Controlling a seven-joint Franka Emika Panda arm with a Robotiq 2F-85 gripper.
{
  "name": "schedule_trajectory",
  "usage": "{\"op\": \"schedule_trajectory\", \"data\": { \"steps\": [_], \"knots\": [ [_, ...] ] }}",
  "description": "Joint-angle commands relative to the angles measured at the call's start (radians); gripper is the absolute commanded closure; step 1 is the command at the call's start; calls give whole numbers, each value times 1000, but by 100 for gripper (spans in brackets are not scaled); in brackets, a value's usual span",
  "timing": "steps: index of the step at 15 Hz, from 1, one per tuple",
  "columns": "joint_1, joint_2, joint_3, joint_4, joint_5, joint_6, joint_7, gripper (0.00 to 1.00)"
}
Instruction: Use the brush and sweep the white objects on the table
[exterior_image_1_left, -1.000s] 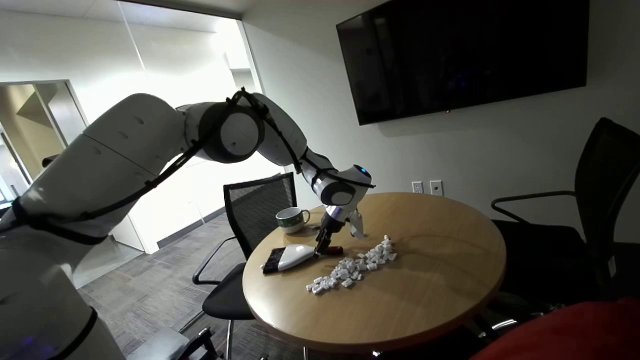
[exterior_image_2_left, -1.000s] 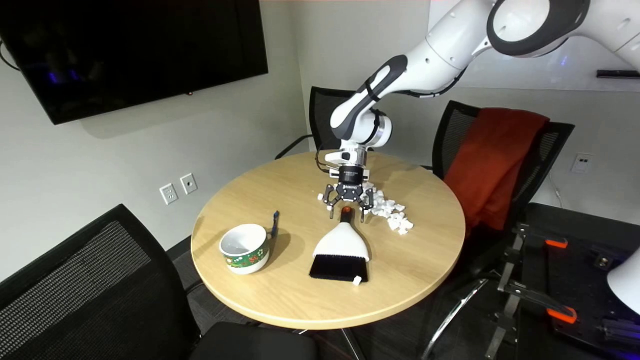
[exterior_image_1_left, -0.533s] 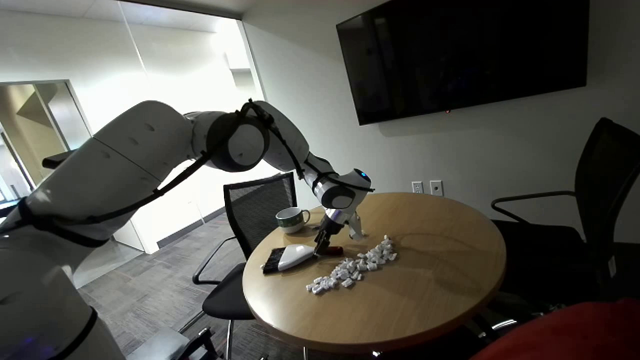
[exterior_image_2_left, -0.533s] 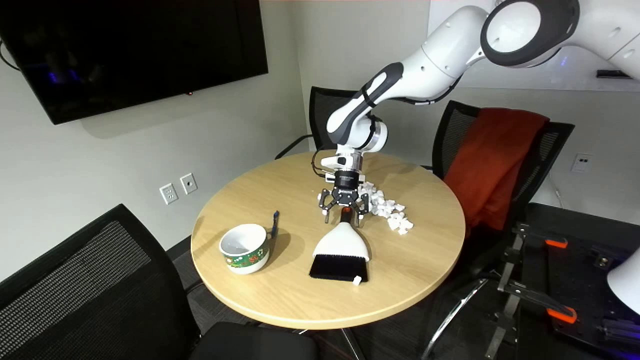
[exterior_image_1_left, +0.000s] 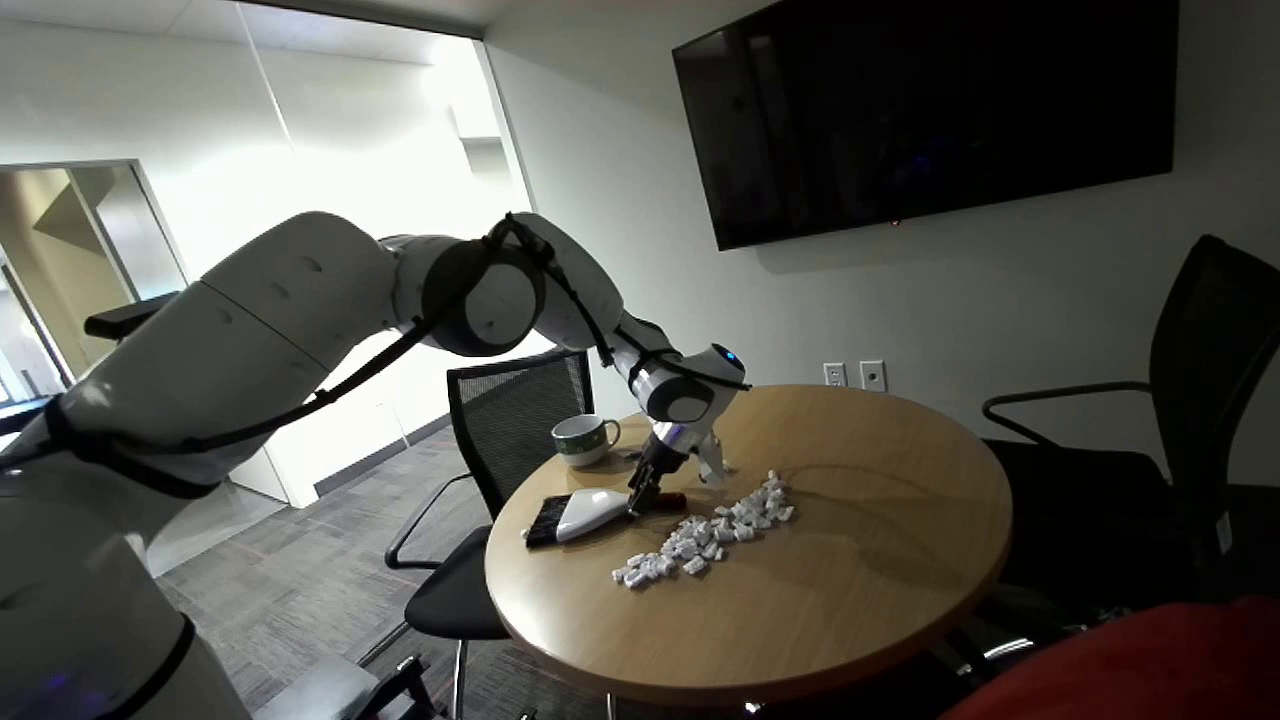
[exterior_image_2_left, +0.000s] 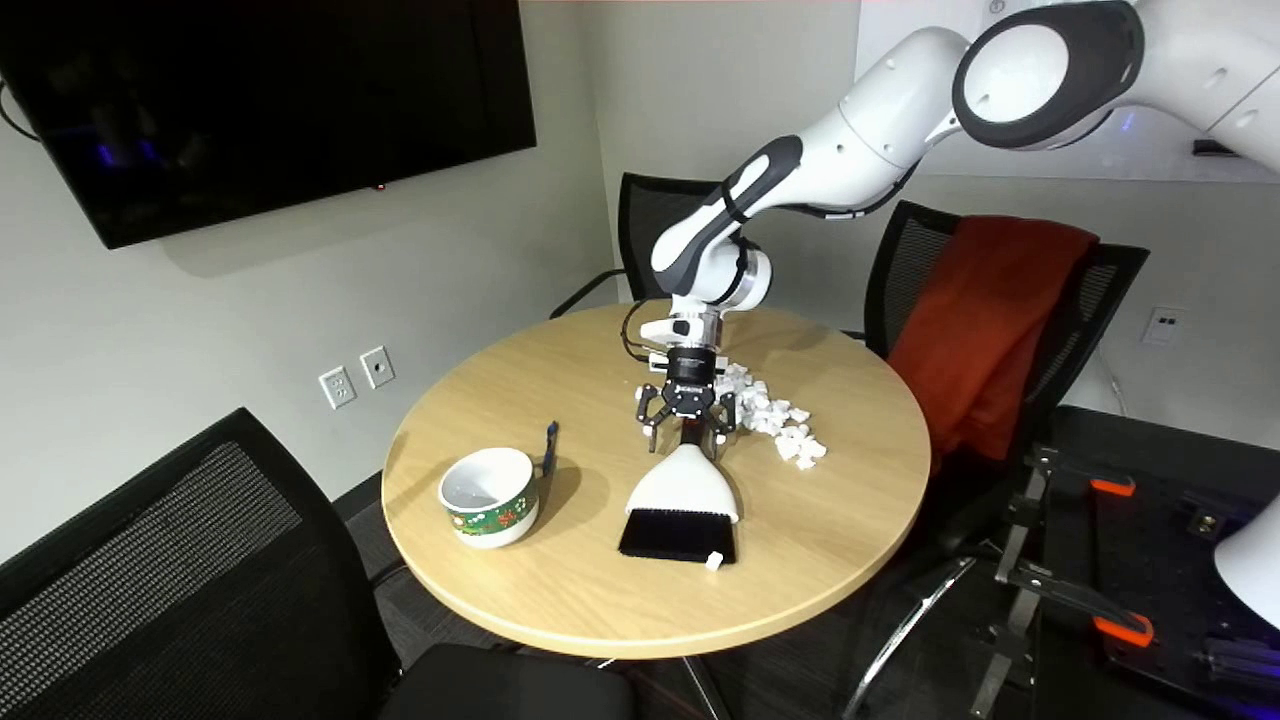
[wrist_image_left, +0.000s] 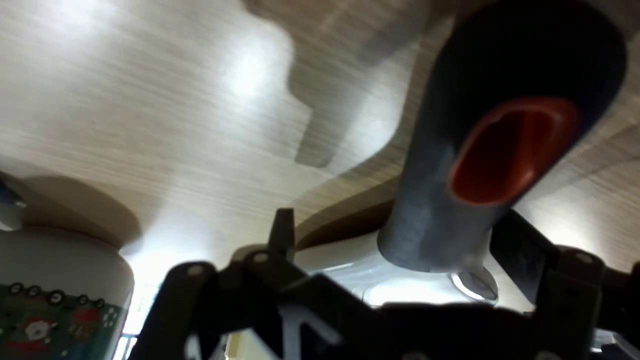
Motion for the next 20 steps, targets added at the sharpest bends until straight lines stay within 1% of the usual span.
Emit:
{"op": "schedule_trajectory", "data": {
  "steps": [1, 2, 3, 7, 9, 12, 15, 18, 20],
  "knots": [
    [1, 25, 10, 52, -12, -44, 29, 28],
    [1, 27, 10, 56, -13, -45, 30, 34],
    [1, 28, 10, 58, -13, -48, 29, 44],
    [1, 29, 9, 67, -13, -61, 29, 75],
    [2, 29, 8, 67, -14, -65, 29, 86],
    [3, 4, 4, 43, -17, -57, 30, 86],
    [-8, -64, 2, -23, -10, -30, 25, 86],
    [-34, -138, 6, -81, 15, -10, 14, 86],
    [-59, -185, 8, -108, 36, -27, 9, 86]
  ]
}}
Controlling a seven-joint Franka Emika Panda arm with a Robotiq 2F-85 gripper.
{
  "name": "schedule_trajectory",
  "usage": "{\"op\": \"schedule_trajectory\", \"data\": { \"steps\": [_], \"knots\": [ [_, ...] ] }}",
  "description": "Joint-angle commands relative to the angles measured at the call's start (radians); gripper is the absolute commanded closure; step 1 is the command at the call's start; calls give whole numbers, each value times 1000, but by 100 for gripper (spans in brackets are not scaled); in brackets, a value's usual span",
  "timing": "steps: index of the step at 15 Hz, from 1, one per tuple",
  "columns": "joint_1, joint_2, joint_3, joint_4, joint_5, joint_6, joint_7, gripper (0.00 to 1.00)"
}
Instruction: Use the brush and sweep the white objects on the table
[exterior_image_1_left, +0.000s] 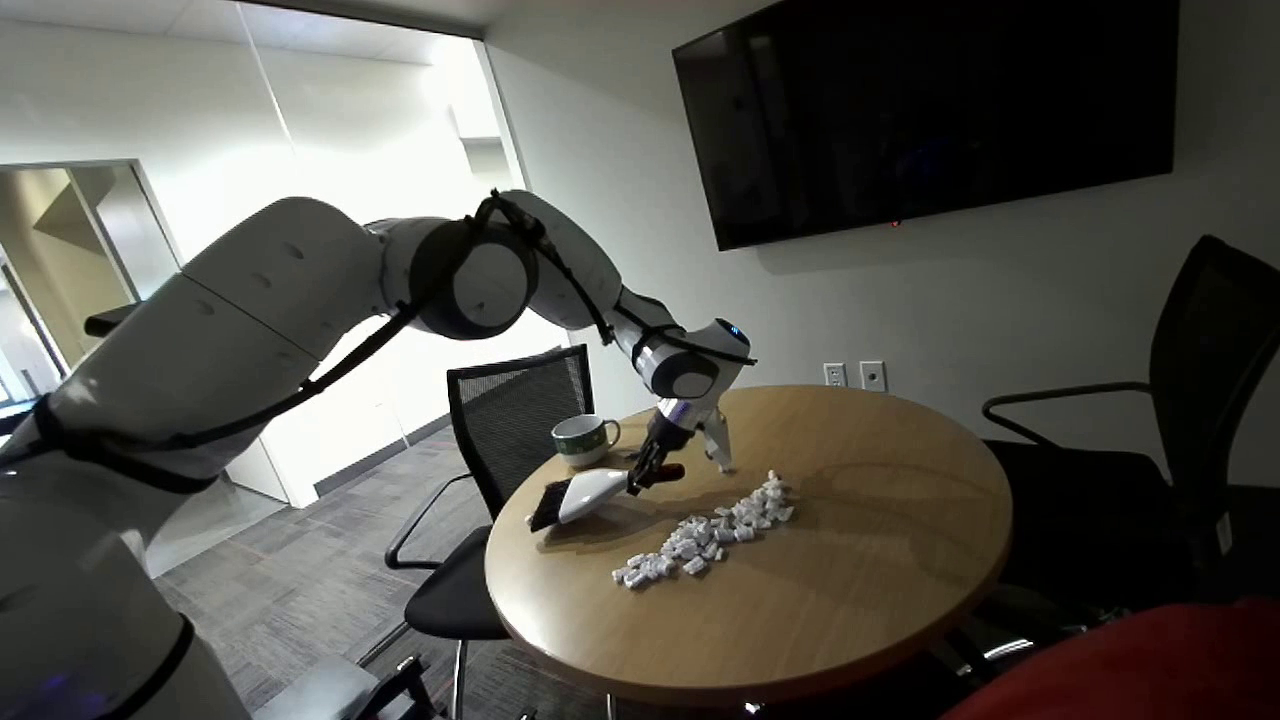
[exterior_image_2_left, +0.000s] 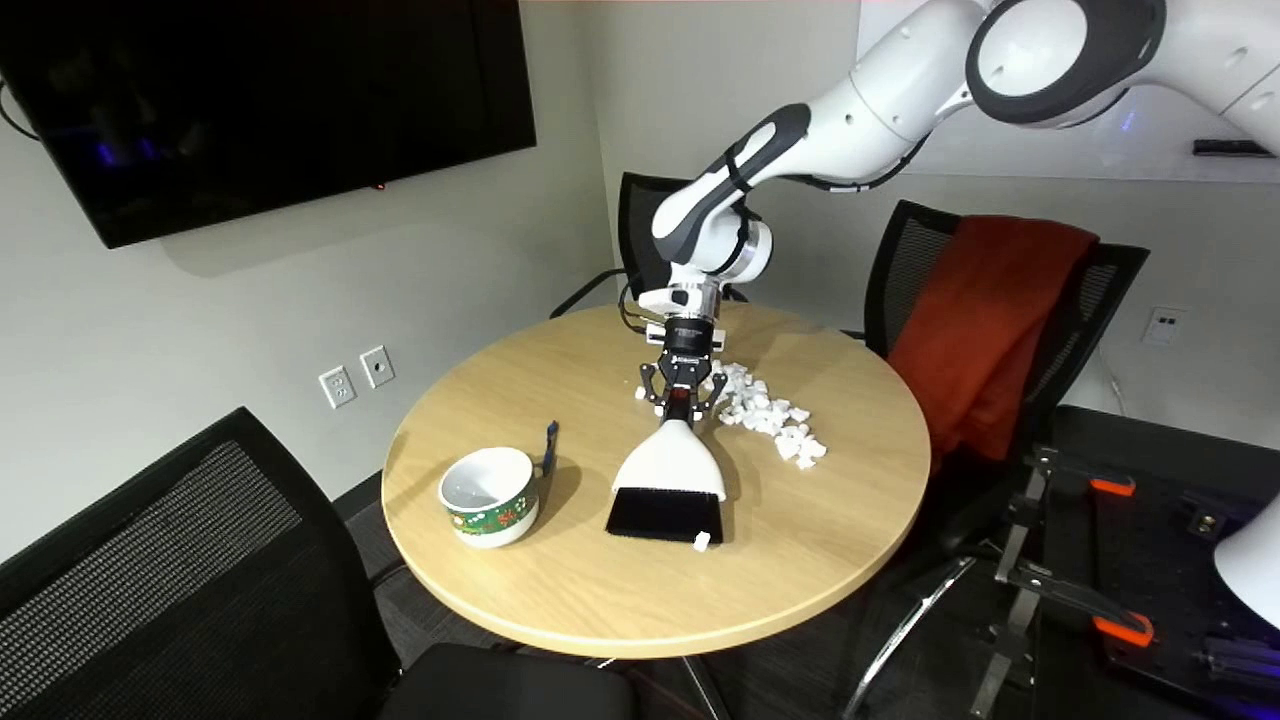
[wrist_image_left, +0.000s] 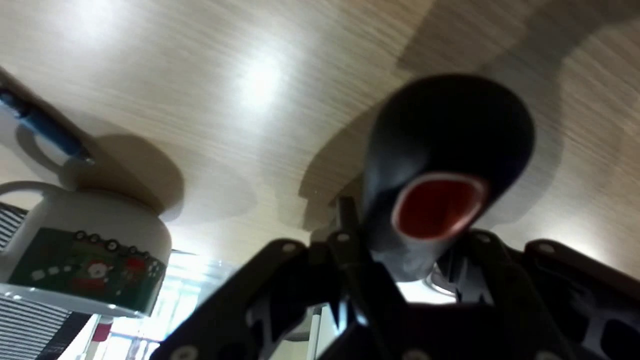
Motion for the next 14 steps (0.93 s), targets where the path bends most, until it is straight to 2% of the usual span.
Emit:
{"op": "schedule_trajectory", "data": {
  "steps": [1, 3, 4, 5, 11, 12, 14],
  "knots": [
    [-52, -141, 8, -117, 48, -11, 9, 86],
    [-77, -181, 3, -136, 69, -50, -4, 86],
    [-38, -99, -14, -56, 43, -21, -4, 86],
    [-44, -113, -18, -62, 46, -25, -5, 61],
    [-36, -89, -19, -61, 43, -22, -5, 61],
    [-36, -89, -18, -60, 43, -22, -5, 86],
    [-62, -97, 4, -72, 130, 31, 5, 86]
  ]
}}
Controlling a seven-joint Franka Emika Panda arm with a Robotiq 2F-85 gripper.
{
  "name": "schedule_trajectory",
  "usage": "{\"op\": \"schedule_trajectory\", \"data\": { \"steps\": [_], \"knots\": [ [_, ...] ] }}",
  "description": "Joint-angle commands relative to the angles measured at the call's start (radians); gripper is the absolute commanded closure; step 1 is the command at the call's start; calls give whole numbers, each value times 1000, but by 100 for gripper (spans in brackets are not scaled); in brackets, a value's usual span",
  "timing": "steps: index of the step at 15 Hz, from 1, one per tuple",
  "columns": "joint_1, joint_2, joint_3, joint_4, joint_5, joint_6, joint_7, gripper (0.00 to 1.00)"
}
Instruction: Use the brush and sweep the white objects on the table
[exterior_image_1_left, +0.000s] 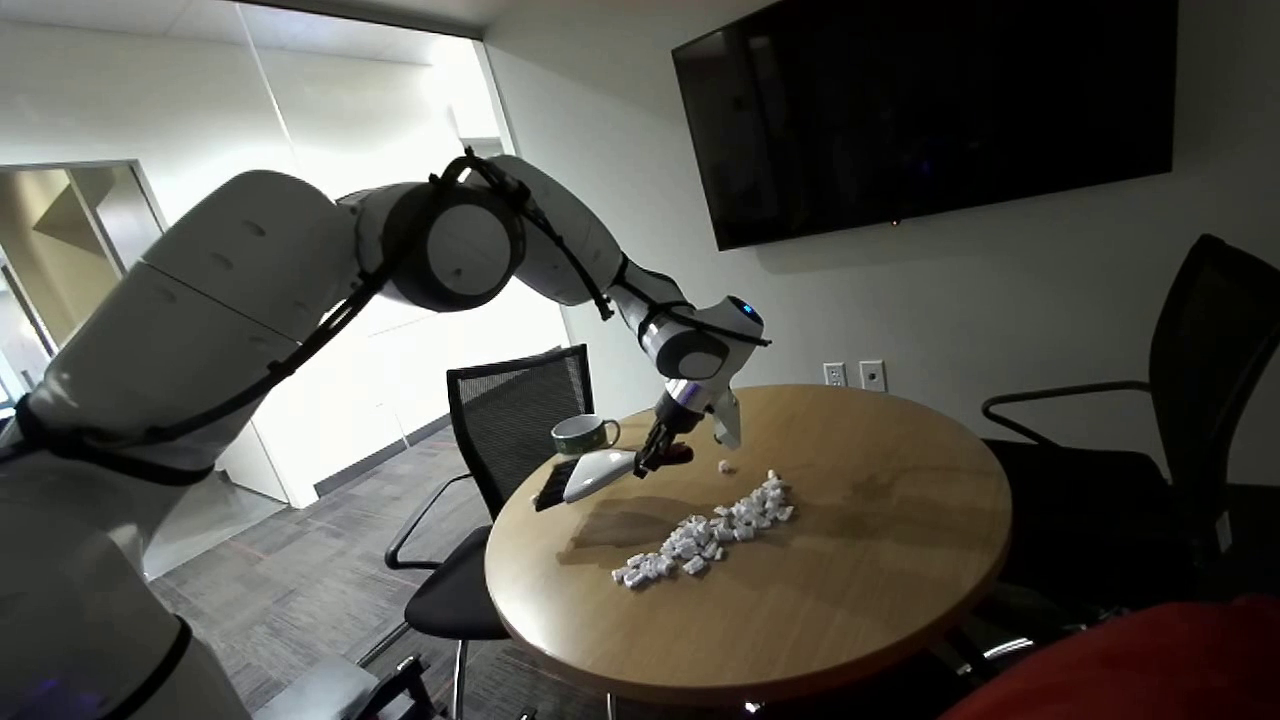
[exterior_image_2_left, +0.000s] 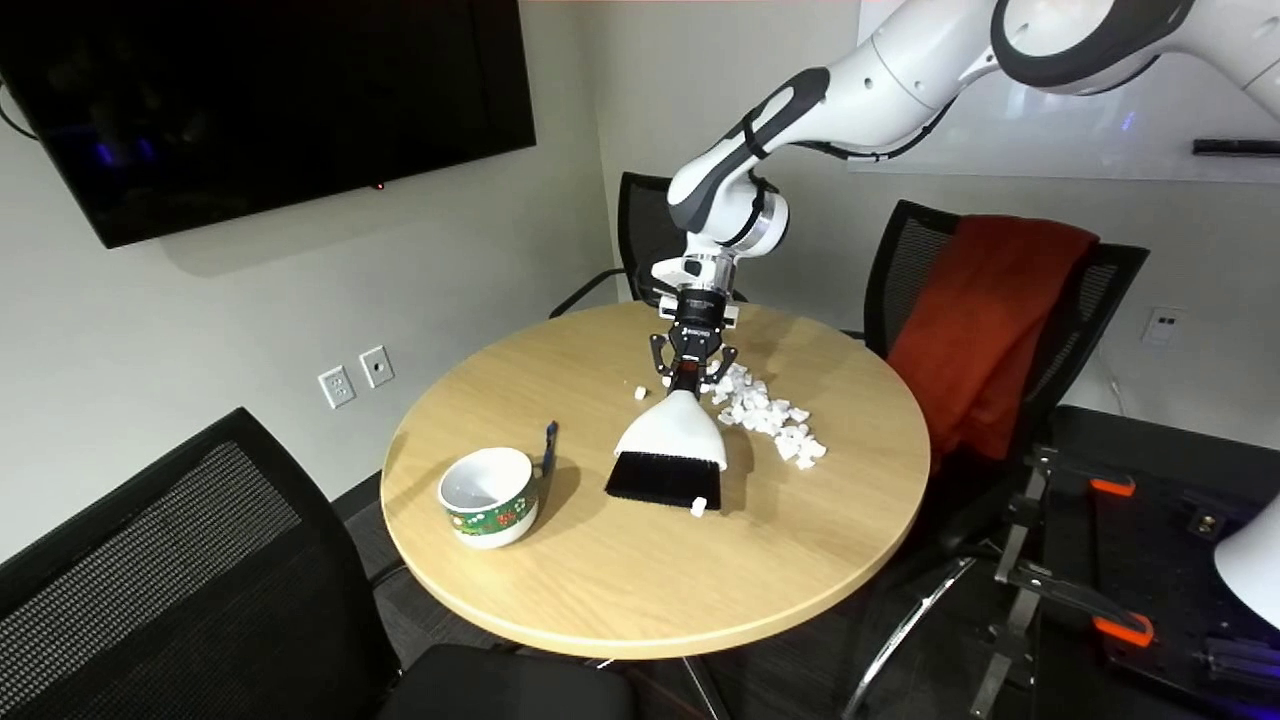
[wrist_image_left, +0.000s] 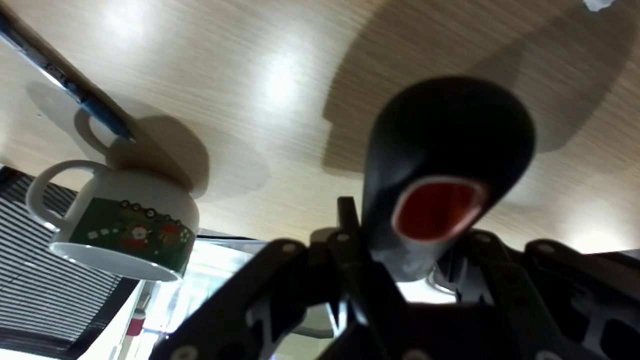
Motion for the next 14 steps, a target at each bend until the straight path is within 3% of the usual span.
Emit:
{"op": "schedule_trajectory", "data": {
  "steps": [1, 12, 13, 14],
  "knots": [
    [-29, -17, 13, -14, 135, 57, 28, 86],
    [-23, -169, -114, -203, 640, 258, 91, 86],
    [-11, -80, -130, -97, 595, 177, 66, 86],
    [-9, -88, -141, -106, 605, 182, 66, 61]
  ]
}}
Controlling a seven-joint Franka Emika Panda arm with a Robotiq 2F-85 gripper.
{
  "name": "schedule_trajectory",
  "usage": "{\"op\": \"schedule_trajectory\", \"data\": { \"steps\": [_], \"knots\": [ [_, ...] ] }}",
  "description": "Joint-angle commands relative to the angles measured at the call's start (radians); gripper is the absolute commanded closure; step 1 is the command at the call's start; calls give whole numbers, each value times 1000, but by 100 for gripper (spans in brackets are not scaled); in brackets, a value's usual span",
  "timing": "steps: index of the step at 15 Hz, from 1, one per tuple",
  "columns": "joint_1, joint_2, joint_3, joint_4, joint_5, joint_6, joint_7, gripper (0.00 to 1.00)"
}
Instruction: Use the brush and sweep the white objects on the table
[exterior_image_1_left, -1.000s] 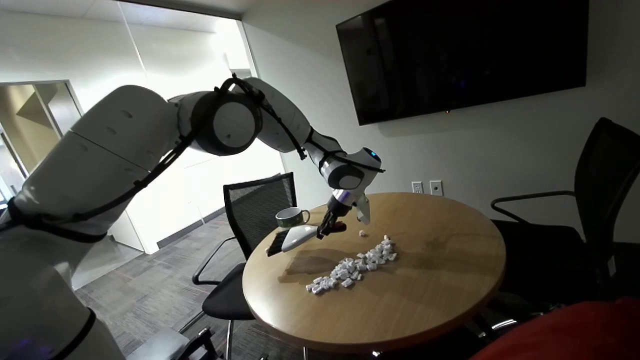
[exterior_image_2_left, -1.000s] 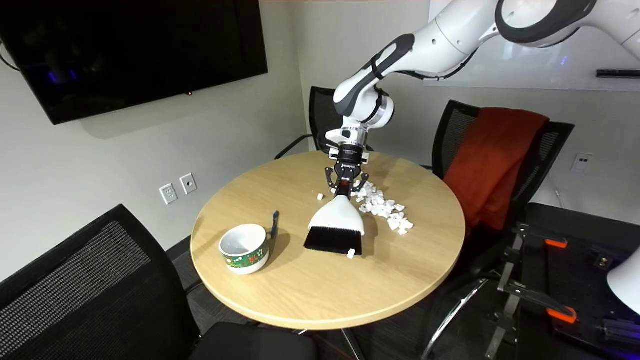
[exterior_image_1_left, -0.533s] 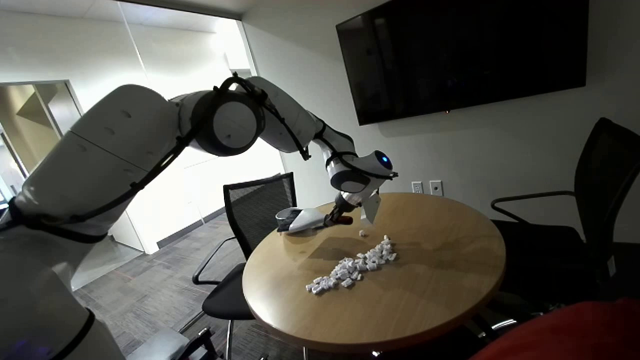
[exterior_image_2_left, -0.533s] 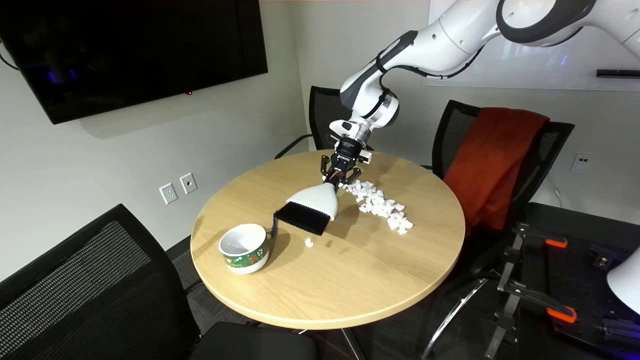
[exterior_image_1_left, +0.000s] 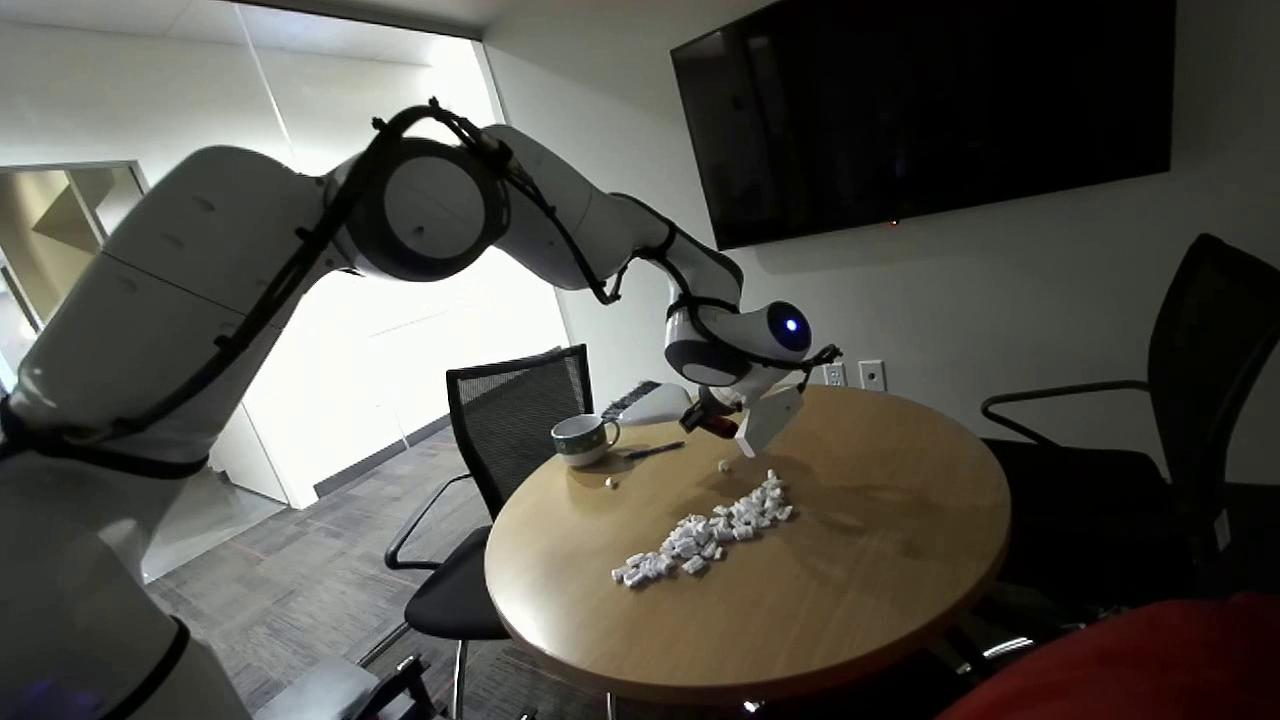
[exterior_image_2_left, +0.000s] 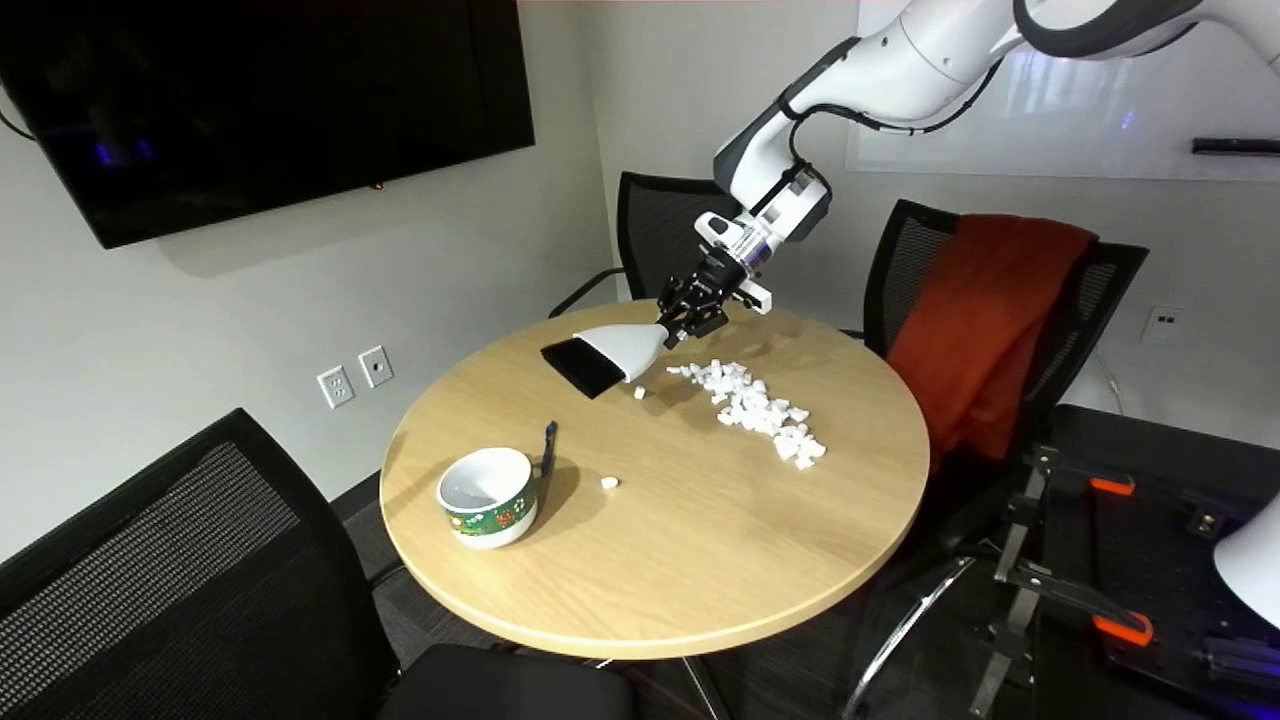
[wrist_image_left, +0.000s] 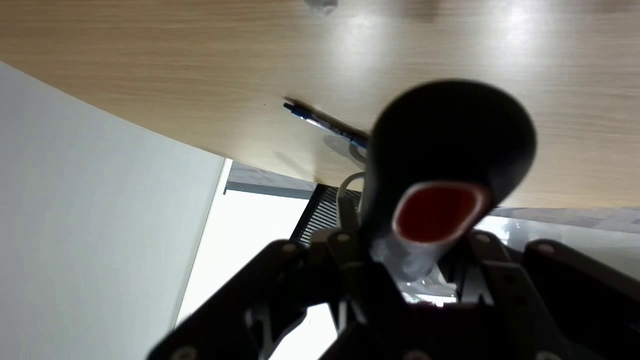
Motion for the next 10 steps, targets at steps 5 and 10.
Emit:
{"op": "schedule_trajectory", "data": {
  "steps": [5, 10],
  "knots": [
    [39, 15, -45, 8, 20, -19, -4, 86],
    [42, -44, -39, -62, 289, 46, 59, 86]
  ]
}}
